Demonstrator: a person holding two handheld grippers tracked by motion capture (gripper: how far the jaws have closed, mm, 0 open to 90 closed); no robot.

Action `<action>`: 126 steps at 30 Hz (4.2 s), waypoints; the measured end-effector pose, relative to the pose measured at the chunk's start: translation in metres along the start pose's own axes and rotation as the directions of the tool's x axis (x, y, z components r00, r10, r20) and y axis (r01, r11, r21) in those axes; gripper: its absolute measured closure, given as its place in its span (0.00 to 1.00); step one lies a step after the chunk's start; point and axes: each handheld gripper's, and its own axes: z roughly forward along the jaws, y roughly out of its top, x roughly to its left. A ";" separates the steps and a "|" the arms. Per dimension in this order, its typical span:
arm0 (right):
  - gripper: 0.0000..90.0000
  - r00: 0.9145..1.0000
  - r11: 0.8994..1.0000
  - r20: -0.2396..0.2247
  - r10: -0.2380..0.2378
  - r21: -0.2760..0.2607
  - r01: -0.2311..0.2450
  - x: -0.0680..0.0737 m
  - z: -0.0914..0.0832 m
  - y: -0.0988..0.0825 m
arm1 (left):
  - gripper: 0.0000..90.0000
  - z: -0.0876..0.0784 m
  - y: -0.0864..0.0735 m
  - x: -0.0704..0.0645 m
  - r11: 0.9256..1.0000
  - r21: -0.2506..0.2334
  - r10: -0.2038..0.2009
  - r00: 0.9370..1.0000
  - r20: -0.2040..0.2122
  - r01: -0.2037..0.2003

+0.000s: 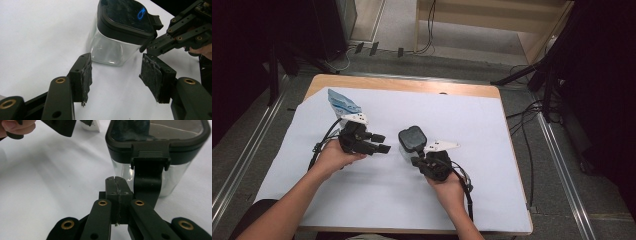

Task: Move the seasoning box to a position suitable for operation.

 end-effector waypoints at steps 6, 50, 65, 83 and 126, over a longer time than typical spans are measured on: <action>1.00 1.000 1.000 0.017 0.016 -0.007 -0.016 -0.006 -0.005 -0.001 | 0.49 0.001 0.000 0.001 1.000 -0.008 -0.008 1.000 0.000 0.008; 1.00 0.988 0.992 0.095 0.122 -0.026 -0.120 -0.052 -0.023 -0.002 | 0.49 0.006 0.000 -0.002 1.000 -0.011 0.001 1.000 -0.012 -0.001; 1.00 0.983 0.992 0.131 0.128 -0.033 -0.125 -0.067 -0.024 0.005 | 0.49 0.003 -0.001 -0.004 1.000 0.001 0.000 1.000 -0.016 0.000; 1.00 0.981 0.991 0.143 0.130 -0.036 -0.126 -0.078 -0.019 0.013 | 0.48 -0.004 -0.007 -0.005 1.000 -0.004 -0.011 1.000 -0.029 0.011; 0.65 0.998 0.998 0.051 0.042 -0.056 -0.039 -0.070 -0.033 0.014 | 0.26 0.021 0.040 0.002 0.997 -0.011 0.072 0.997 0.030 -0.072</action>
